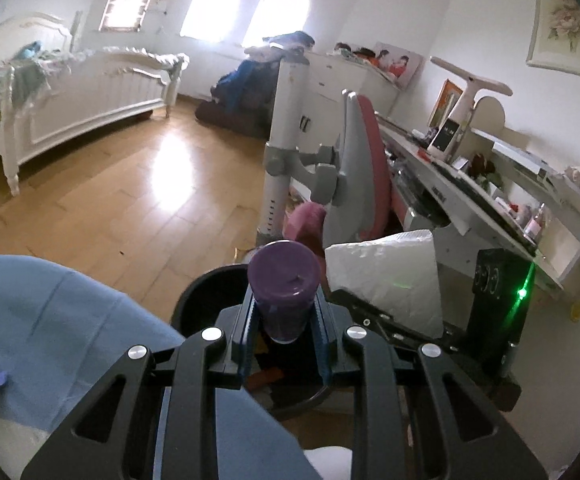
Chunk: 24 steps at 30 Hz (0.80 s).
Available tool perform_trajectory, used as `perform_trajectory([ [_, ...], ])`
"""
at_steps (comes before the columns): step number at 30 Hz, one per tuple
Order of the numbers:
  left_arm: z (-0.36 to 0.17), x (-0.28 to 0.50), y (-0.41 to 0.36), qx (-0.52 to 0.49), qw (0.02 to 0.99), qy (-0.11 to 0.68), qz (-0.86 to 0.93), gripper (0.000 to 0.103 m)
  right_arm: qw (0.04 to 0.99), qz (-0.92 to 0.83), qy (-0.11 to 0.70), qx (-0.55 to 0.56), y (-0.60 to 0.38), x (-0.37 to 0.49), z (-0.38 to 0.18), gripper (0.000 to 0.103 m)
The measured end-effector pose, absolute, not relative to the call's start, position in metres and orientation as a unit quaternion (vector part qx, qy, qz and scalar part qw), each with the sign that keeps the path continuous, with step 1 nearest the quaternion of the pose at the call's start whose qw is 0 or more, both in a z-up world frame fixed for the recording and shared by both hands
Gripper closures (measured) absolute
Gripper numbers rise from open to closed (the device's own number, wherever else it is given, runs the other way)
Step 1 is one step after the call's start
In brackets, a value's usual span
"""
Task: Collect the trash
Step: 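Carry the purple tube and foil packet over the bin and open both tools, then grasp the green Doublemint gum pack with the left tool while the right tool grasps the gold wrapper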
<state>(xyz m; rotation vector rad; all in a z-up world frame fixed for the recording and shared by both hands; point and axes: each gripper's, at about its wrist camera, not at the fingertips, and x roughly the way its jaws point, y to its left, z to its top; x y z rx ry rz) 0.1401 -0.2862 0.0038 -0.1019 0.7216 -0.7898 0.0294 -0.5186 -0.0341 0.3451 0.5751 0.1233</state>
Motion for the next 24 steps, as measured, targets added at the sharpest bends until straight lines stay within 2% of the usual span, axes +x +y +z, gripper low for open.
perform_trajectory([
  [17, -0.024, 0.171, -0.329, -0.036, 0.843, 0.379, -0.380, 0.078, 0.928, 0.048, 0.320, 0.183, -0.536, 0.055, -0.074, 0.072],
  [19, -0.024, 0.173, -0.332, -0.030, 0.846, 0.379, -0.374, 0.076, 0.927, 0.038, 0.326, 0.180, -0.537, 0.060, -0.076, 0.058],
  [20, -0.023, 0.173, -0.333, -0.027, 0.848, 0.378, -0.370, 0.074, 0.928, 0.032, 0.325, 0.180, -0.539, 0.064, -0.074, 0.044],
  [21, -0.022, 0.173, -0.333, -0.022, 0.849, 0.378, -0.367, 0.067, 0.929, 0.028, 0.321, 0.182, -0.540, 0.064, -0.074, 0.033],
  [22, -0.021, 0.172, -0.333, -0.019, 0.850, 0.378, -0.365, 0.059, 0.931, 0.025, 0.315, 0.184, -0.541, 0.064, -0.073, 0.028],
  [23, -0.020, 0.171, -0.332, -0.016, 0.853, 0.375, -0.362, 0.041, 0.931, 0.023, 0.312, 0.186, -0.541, 0.063, -0.072, 0.024],
  [24, -0.018, 0.169, -0.330, -0.014, 0.858, 0.369, -0.357, 0.030, 0.932, 0.022, 0.311, 0.187, -0.541, 0.063, -0.071, 0.024],
])
